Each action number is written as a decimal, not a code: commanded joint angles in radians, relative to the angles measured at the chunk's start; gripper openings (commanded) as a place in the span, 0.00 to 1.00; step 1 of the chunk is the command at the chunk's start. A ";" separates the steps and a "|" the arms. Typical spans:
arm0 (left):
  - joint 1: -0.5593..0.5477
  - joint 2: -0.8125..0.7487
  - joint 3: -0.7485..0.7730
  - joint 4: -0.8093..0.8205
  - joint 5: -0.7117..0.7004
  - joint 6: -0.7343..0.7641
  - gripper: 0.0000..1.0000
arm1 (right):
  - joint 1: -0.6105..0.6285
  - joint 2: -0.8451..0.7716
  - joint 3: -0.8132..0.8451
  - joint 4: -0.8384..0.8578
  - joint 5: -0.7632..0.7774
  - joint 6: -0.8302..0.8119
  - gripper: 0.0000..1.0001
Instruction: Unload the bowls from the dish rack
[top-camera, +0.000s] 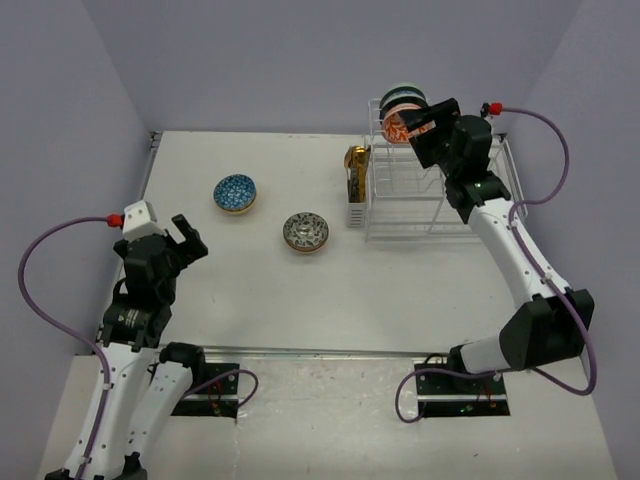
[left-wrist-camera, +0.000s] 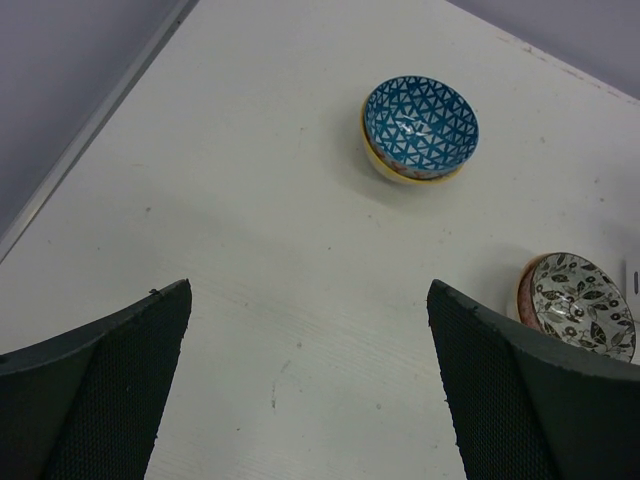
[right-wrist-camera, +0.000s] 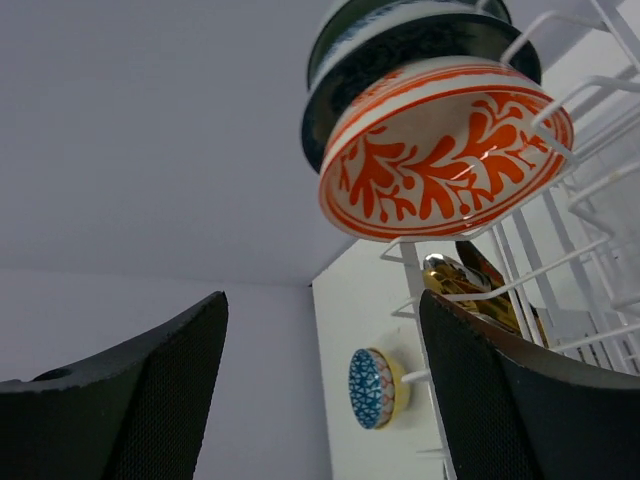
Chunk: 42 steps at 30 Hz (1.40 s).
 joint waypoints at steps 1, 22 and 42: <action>-0.001 -0.019 -0.004 0.048 0.023 0.028 1.00 | -0.018 0.016 -0.053 0.213 0.060 0.312 0.77; -0.003 -0.027 -0.010 0.063 0.067 0.043 1.00 | -0.046 0.234 -0.049 0.464 0.134 0.495 0.38; -0.004 -0.028 -0.010 0.066 0.076 0.045 1.00 | -0.046 0.199 -0.107 0.592 0.111 0.504 0.00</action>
